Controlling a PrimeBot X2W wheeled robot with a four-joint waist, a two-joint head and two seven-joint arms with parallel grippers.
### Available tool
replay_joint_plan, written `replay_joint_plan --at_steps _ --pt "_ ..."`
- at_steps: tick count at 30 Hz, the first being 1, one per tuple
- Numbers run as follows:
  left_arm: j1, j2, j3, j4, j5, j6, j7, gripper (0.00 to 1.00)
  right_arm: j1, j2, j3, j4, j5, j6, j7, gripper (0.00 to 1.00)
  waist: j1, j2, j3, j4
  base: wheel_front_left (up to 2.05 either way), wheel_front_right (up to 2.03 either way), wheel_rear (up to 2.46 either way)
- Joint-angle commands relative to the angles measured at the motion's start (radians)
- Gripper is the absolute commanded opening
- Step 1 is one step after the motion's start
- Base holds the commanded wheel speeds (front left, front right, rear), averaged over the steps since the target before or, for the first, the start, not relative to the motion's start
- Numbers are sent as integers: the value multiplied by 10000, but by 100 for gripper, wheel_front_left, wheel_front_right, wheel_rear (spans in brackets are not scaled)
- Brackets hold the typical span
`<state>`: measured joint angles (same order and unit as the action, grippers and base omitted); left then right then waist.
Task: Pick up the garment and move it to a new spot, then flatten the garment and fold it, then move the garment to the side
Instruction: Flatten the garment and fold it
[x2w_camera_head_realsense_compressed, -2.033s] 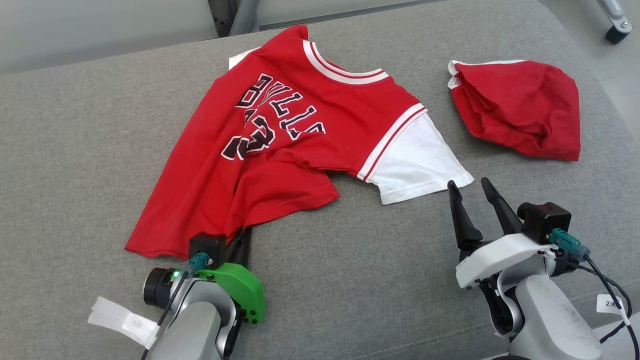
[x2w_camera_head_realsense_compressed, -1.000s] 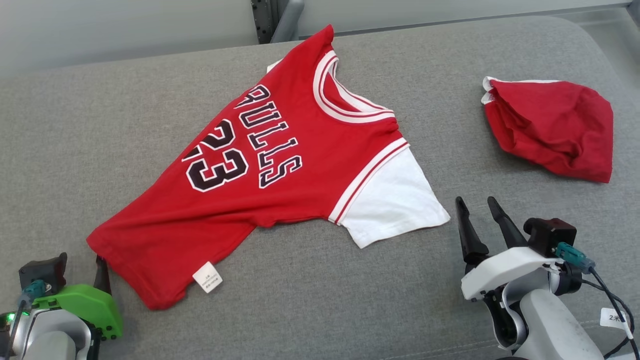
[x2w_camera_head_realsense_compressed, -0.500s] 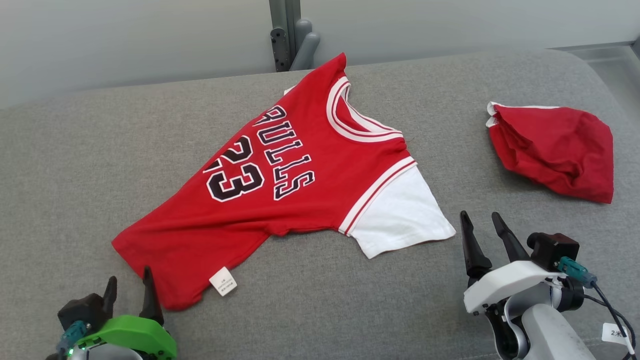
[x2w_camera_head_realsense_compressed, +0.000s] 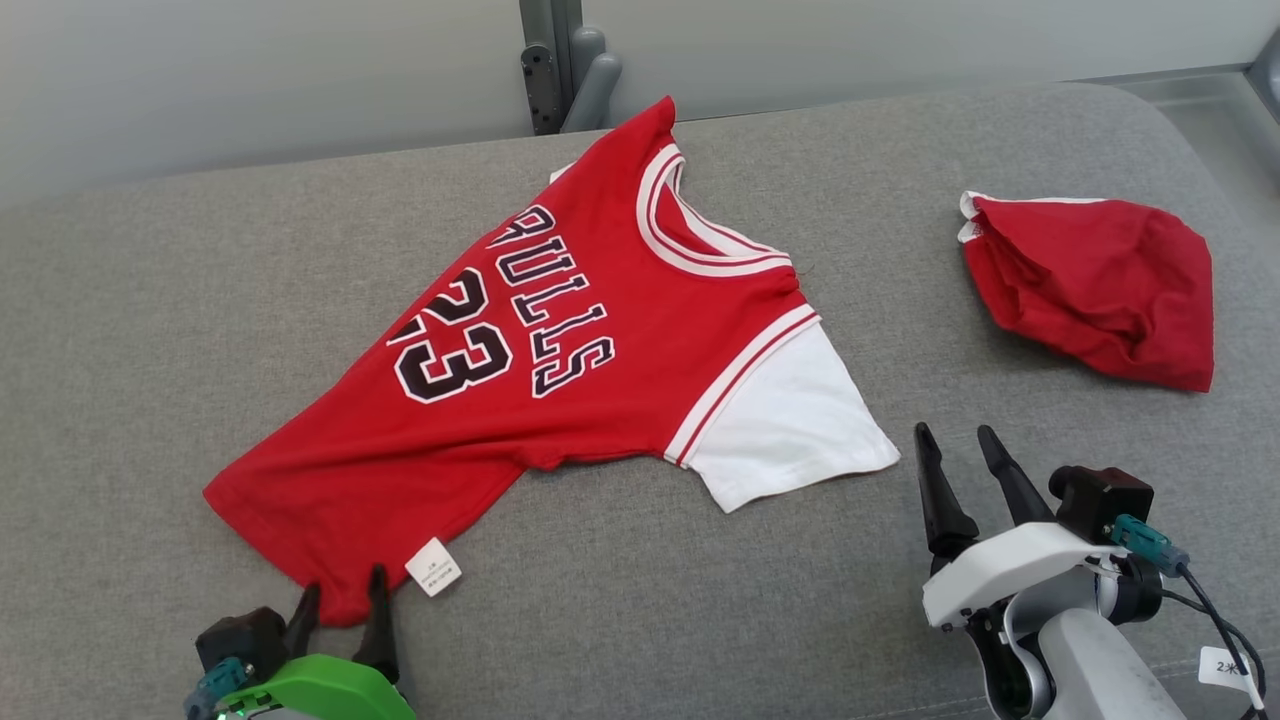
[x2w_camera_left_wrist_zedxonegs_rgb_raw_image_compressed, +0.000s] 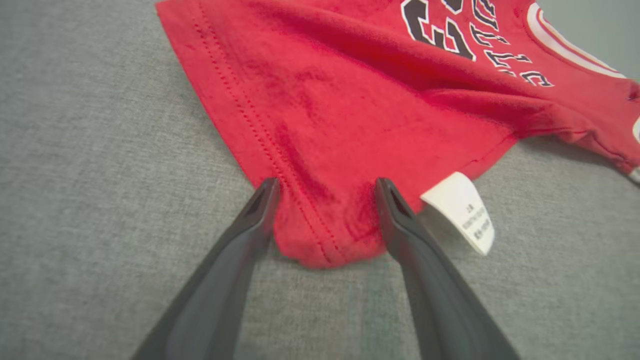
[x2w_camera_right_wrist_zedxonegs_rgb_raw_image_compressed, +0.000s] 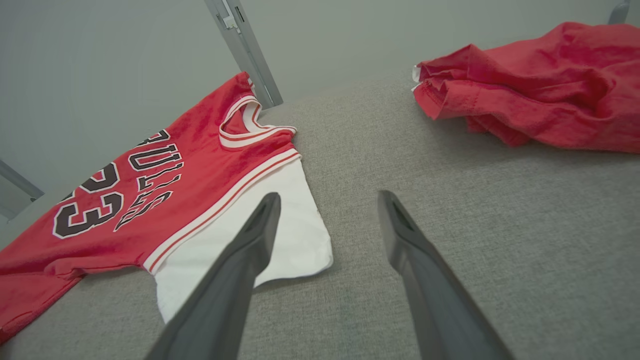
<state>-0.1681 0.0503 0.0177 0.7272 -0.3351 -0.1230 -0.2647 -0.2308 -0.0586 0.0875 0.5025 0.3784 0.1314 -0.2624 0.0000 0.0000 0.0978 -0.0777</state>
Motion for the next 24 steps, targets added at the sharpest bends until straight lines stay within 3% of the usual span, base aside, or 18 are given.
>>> replay_joint_plan --at_steps 1,8,9,10,11,12,16,24 --pt "174 21 -101 32 -122 -23 4 100 79 -20 -29 5 50 -15 -19 100 0 0 8 -6 0 0 0" --pt "281 31 -576 -99 -528 243 6 98 88 0 -148 39 19 -15 -19 100 0 0 -25 137 0 0 0" --pt "310 30 -623 -140 -559 267 6 91 83 4 -147 37 17 -15 -19 100 0 0 -31 165 0 0 0" --pt "340 30 -650 -168 -582 286 6 62 80 8 -148 38 15 -15 -19 100 0 0 -39 192 0 0 0" --pt "359 30 -652 -216 -567 302 4 50 75 9 -154 39 17 -15 -19 100 0 0 -45 218 0 0 0" --pt "382 30 -672 -237 -517 334 6 46 70 12 -159 34 16 -15 -19 100 0 0 -53 241 0 0 0" --pt "493 29 -796 -242 -432 327 4 0 122 19 -161 42 3 -15 -19 100 0 0 -122 297 0 0 0" --pt "783 68 -332 -1077 296 452 4 0 335 39 -285 146 78 -15 -19 100 0 0 -608 413 0 0 0"
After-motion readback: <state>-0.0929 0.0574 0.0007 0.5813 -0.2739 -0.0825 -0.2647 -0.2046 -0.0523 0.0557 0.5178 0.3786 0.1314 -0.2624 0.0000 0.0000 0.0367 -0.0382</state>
